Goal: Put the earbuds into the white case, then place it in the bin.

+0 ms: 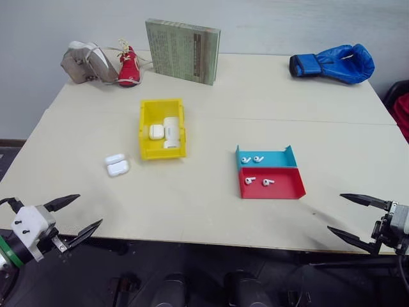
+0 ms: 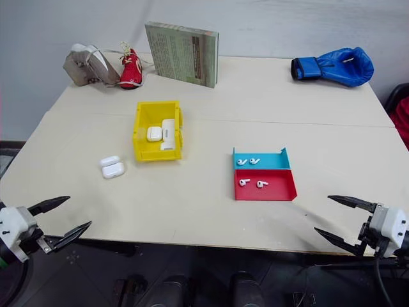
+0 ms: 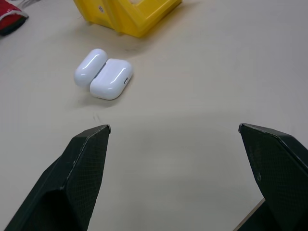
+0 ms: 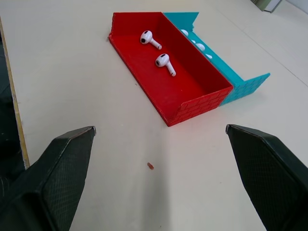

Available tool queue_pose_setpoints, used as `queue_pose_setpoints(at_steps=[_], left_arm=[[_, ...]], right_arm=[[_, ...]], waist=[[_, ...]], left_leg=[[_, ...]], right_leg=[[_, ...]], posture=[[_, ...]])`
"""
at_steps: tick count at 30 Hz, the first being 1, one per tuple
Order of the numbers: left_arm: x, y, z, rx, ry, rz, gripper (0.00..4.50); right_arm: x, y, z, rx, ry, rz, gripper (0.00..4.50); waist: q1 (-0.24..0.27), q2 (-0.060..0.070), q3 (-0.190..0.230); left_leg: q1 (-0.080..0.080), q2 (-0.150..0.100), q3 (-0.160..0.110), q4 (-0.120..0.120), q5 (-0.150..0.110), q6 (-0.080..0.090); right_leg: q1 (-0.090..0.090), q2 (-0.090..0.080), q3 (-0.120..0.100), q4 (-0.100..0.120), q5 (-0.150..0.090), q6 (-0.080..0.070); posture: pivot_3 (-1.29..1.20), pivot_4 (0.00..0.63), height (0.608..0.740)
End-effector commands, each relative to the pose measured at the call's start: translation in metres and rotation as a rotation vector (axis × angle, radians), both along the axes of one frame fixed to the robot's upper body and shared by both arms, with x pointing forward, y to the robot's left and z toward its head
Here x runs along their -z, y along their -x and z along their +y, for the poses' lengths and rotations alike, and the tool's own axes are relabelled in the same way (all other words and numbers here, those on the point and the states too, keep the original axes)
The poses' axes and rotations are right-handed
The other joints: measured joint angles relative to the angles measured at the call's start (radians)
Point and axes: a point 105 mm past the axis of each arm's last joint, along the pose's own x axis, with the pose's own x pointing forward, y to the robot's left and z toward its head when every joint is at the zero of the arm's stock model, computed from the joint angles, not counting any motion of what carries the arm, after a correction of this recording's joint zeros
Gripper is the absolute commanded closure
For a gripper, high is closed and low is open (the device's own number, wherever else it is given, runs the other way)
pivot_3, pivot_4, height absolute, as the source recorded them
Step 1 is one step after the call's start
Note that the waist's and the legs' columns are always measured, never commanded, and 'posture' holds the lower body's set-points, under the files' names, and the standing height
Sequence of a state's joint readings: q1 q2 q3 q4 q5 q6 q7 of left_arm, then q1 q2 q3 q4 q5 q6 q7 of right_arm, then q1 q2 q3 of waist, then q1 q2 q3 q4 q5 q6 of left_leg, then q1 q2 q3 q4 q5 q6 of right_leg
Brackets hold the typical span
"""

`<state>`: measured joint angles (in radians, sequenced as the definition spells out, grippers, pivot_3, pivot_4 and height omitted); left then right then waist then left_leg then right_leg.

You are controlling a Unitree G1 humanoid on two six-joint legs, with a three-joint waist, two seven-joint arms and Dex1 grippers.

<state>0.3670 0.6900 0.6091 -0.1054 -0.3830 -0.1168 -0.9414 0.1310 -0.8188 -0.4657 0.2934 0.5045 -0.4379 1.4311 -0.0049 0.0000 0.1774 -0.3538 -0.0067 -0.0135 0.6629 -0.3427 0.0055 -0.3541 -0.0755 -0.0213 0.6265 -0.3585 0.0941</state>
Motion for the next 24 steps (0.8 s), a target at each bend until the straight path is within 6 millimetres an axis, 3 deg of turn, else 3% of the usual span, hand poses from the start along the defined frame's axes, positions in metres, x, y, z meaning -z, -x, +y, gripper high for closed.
queue_pose_setpoints(at_steps=[1,5,11,14,19,24], left_arm=[[-0.007,-0.001,-0.001,-0.008,0.000,-0.033,0.02],[-0.012,-0.001,0.001,-0.037,0.057,-0.046,0.02],[-0.022,0.001,0.027,-0.200,0.104,-0.094,0.02],[-0.026,0.013,0.053,-0.372,0.158,-0.095,0.02],[-0.022,0.050,0.090,-0.696,0.244,-0.090,0.02],[-0.011,0.070,0.092,-0.851,0.380,0.046,0.02]], right_arm=[[-0.003,-0.001,0.001,-0.031,0.018,-0.017,0.00],[-0.001,-0.004,0.004,-0.047,0.029,-0.023,0.00],[-0.012,-0.016,0.026,-0.091,-0.052,-0.129,0.00],[-0.021,-0.019,0.050,-0.165,-0.174,-0.159,0.00],[-0.034,-0.016,0.087,-0.316,-0.318,-0.229,0.00],[-0.036,-0.015,0.104,-0.434,-0.297,-0.327,0.00]], waist=[[0.000,0.000,0.000],[0.000,0.000,0.000],[-0.003,0.000,0.000],[-0.009,0.000,0.000],[-0.020,-0.001,0.000],[-0.018,-0.002,0.000]], left_leg=[[0.000,0.000,0.000,0.000,0.000,0.000],[0.000,0.000,0.000,0.000,0.000,0.000],[0.000,0.000,0.000,0.000,0.000,0.000],[0.000,0.001,0.000,0.000,0.000,-0.001],[0.000,0.001,-0.001,0.000,0.000,-0.001],[0.000,0.001,-0.001,0.001,0.000,0.000]], right_leg=[[0.000,0.000,0.000,0.000,0.000,0.000],[0.000,0.000,0.000,0.000,0.000,0.000],[0.000,0.000,0.000,0.001,0.000,0.000],[-0.001,0.000,0.000,0.001,0.000,0.000],[-0.001,0.000,-0.001,0.002,0.000,0.000],[0.000,0.000,0.000,0.002,0.000,0.000]], posture=[[0.00,0.150,0.740],[0.00,0.150,0.740],[0.00,0.150,0.740],[0.00,0.150,0.740],[0.00,0.150,0.740],[0.00,0.150,0.740]])
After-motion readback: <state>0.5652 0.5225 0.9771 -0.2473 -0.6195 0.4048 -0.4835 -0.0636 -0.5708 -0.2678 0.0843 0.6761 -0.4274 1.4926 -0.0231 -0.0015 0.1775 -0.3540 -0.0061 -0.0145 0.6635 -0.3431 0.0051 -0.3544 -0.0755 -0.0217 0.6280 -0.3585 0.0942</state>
